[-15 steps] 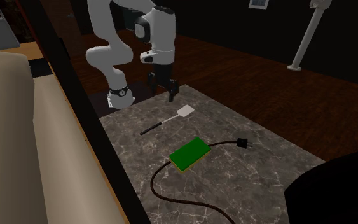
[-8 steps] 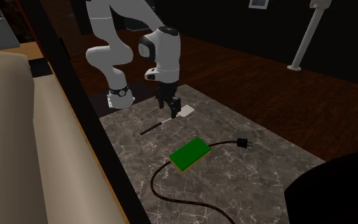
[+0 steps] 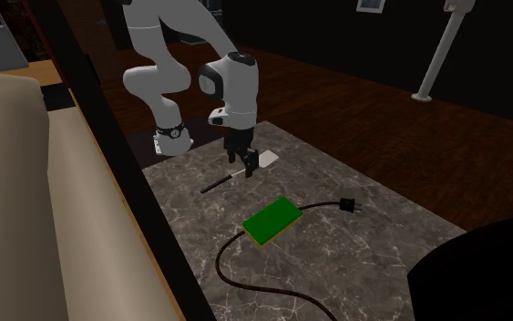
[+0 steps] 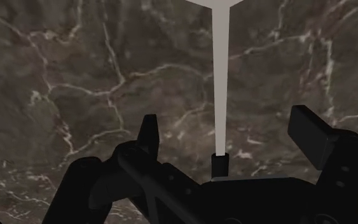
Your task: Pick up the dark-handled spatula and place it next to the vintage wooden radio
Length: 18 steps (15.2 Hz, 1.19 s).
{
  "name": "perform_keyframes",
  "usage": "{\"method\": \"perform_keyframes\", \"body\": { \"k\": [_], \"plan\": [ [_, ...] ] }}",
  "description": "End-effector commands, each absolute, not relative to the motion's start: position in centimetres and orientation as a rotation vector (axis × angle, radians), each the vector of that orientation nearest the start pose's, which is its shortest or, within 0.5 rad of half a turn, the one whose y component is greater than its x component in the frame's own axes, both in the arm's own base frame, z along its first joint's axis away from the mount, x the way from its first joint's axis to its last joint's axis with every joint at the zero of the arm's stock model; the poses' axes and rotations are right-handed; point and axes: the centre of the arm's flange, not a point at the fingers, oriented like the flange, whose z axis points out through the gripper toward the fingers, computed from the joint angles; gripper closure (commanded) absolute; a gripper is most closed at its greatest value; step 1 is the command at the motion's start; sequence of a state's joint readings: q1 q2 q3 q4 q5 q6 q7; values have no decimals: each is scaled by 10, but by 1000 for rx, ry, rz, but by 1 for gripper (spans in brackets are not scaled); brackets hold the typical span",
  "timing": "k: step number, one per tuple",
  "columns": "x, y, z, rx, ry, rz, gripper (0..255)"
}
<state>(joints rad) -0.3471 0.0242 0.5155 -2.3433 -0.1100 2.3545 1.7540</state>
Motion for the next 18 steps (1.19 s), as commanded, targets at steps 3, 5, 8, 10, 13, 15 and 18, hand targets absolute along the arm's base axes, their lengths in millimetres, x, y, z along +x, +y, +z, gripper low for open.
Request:
{"method": "perform_keyframes", "body": {
  "k": [3,5,8,10,13,15,18],
  "plan": [
    [497,83,323,-2323,2180,-78,0],
    [497,83,323,-2323,2180,-77,255],
    [497,83,323,-2323,2180,-77,255],
    [497,83,323,-2323,2180,-77,255],
    [497,83,323,-2323,2180,-77,255],
    [497,83,328,-2323,2180,-78,255],
    [497,83,344,-2323,2180,-78,255]
  ]
}}
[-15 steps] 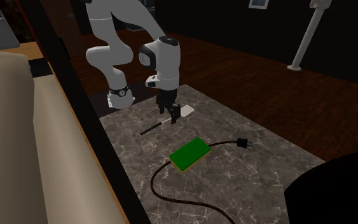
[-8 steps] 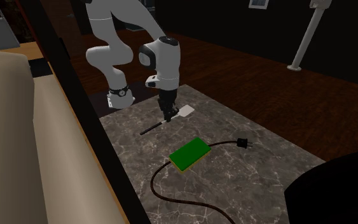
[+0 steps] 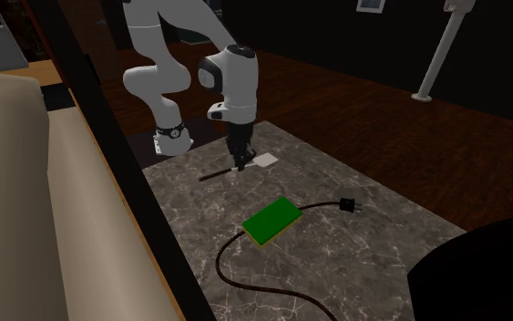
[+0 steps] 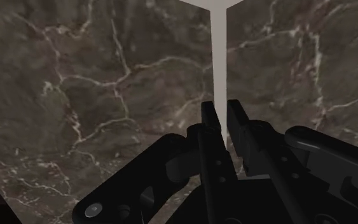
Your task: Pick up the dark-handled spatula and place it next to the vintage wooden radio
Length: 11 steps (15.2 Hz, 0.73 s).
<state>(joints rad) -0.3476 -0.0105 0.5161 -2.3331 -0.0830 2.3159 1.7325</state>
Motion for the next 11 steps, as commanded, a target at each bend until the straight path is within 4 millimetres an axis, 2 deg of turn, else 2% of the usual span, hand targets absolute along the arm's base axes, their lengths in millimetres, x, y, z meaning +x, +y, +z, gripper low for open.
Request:
{"method": "perform_keyframes", "body": {
  "k": [1,11],
  "plan": [
    [497,83,350,-2323,2180,-78,255],
    [497,83,402,-2323,2180,-78,255]
  ]
}}
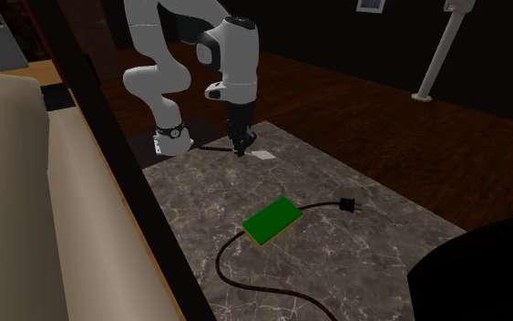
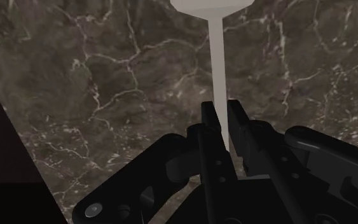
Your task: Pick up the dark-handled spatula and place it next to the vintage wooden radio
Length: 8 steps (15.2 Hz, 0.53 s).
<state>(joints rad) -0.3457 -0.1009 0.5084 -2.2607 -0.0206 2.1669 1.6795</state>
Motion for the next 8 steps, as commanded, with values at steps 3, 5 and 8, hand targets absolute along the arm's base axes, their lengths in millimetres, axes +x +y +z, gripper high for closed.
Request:
{"method": "perform_keyframes", "body": {
  "k": [3,5,8],
  "plan": [
    [497,83,418,-2323,2180,-78,255],
    [497,83,429,-2323,2180,-78,255],
    [497,83,445,-2323,2180,-78,255]
  ]
}}
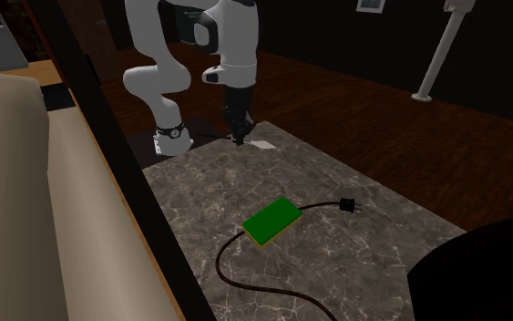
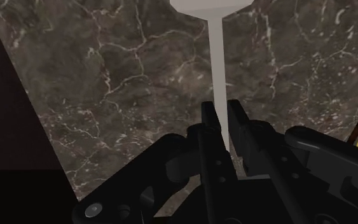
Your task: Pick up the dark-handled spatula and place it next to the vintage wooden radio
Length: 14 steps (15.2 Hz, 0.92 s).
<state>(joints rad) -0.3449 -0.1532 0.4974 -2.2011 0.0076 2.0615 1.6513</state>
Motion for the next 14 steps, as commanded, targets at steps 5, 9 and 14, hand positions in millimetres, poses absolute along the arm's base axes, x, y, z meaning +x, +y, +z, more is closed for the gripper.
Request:
{"method": "perform_keyframes", "body": {
  "k": [5,9,14],
  "plan": [
    [497,83,471,-2323,2180,-78,255],
    [497,83,492,-2323,2180,-78,255],
    [497,83,519,-2323,2180,-78,255]
  ]
}}
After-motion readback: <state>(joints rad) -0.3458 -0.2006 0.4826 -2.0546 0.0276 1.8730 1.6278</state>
